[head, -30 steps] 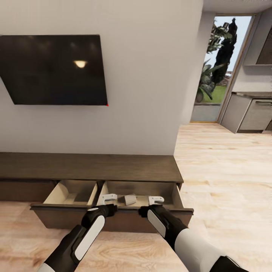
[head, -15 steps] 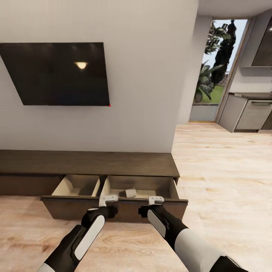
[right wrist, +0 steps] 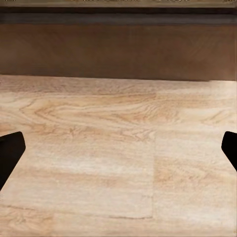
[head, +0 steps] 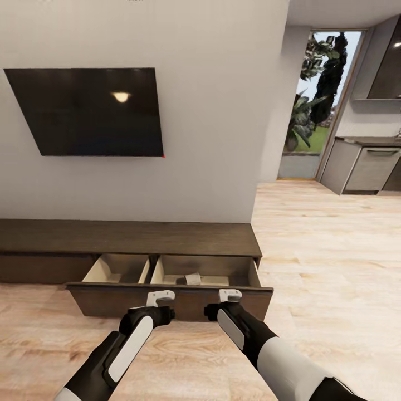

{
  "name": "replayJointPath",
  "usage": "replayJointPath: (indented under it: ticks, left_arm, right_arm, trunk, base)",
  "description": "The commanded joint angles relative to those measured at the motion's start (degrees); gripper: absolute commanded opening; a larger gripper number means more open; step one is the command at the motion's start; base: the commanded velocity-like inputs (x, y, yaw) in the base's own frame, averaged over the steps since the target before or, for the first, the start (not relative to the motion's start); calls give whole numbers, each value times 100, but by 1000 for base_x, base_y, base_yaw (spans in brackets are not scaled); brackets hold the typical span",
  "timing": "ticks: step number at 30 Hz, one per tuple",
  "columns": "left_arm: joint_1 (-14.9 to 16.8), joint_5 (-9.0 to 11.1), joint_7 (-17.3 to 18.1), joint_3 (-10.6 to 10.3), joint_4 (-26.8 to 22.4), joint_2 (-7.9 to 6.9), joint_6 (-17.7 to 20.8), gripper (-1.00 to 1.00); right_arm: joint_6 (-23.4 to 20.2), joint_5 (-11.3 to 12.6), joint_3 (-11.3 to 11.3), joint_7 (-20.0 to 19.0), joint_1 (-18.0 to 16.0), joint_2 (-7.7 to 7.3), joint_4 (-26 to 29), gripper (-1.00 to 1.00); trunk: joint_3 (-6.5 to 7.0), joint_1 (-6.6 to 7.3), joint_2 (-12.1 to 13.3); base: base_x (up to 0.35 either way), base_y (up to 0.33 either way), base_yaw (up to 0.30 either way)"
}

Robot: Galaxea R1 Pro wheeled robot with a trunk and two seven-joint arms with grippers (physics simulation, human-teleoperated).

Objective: Place each of the two pumpkins and all three candles from the living room inside a cabinet in the living room (use any cabinet), then make sure every cabinet is closed, and position the cauldron so it is next to a table in the living room.

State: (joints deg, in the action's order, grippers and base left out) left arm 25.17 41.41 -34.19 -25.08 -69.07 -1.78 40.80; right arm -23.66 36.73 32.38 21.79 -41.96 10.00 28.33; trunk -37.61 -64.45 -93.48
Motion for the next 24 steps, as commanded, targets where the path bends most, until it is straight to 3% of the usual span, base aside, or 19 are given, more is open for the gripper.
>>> replayJointPath:
  ticks: [1,4,10,15,21,24]
  left_arm:
    - [5,60,-61,-16,-7,-7,17,100]
    - [5,57,-63,9,-3,-7,185,100]
    - [5,41,-98,373,9,-11,543,100]
    - [17,42,-112,558,67,-15,670,100]
    - [22,48,-114,604,78,-60,691,100]
    - [23,48,-115,701,78,-67,692,100]
  right_arm:
    - [-16,36,23,45,-6,0,5,100]
    - [-16,36,23,45,-6,0,5,100]
    - [-8,36,23,45,-6,0,6,100]
    - [-7,36,23,45,-6,0,6,100]
    - [-7,36,23,40,-6,0,2,100]
    - [-7,36,23,42,-6,0,5,100]
  trunk:
    - [13,23,38]
    - [66,89,159]
    - [174,221,399]
    - [264,331,600]
    - [384,462,840]
    - [393,462,840]
  base:
    - [-12,0,0]
    - [-6,0,0]
    - [-1,0,0]
    - [0,0,43]
    - [0,0,201]
    - [0,0,261]
